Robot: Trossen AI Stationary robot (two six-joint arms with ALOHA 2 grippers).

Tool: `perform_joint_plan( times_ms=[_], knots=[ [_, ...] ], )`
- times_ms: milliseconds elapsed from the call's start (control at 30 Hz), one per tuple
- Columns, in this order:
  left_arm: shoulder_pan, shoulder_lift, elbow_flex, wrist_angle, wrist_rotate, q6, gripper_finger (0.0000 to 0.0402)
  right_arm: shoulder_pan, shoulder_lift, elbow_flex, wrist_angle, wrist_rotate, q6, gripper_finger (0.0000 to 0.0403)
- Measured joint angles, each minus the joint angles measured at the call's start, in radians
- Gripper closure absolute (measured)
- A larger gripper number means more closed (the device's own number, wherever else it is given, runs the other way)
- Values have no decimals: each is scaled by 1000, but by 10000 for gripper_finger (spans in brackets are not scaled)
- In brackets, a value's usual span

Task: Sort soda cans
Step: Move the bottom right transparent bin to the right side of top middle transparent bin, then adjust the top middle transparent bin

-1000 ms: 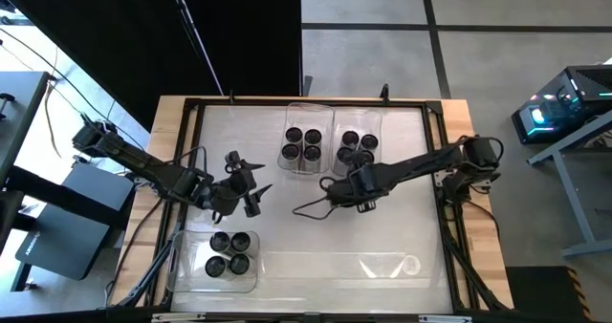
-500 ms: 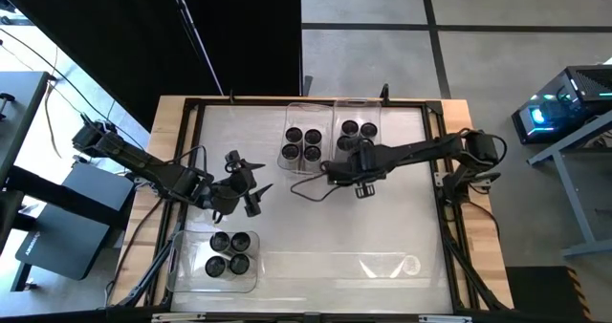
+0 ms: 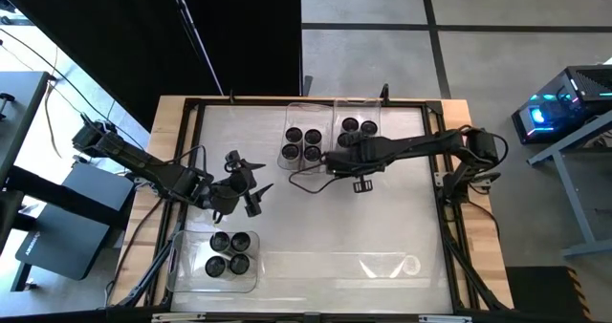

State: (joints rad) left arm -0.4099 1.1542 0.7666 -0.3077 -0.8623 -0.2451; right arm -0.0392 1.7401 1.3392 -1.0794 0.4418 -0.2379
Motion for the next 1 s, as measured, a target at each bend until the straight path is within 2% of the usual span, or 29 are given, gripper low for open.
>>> perform_joint_plan(
  times_ms=[200,333,467,633,767,867,1000],
  knots=[
    [0,0,0,0,0,-6,133,8,0,66,-26,-45,32,284],
    [0,0,0,0,0,-7,133,39,0,145,-63,-45,43,281],
    [0,0,0,-18,-7,-18,133,89,0,235,-125,-1,87,280],
    [0,0,0,-113,-9,-101,134,203,-30,293,-163,28,175,284],
    [0,0,0,-204,39,-195,145,319,-92,189,48,20,193,295],
    [0,7,-1,-220,124,-225,159,391,-106,47,340,-5,231,306],
    [6,45,-53,-128,229,-215,178,429,-65,-121,765,-33,301,322]
  ],
)
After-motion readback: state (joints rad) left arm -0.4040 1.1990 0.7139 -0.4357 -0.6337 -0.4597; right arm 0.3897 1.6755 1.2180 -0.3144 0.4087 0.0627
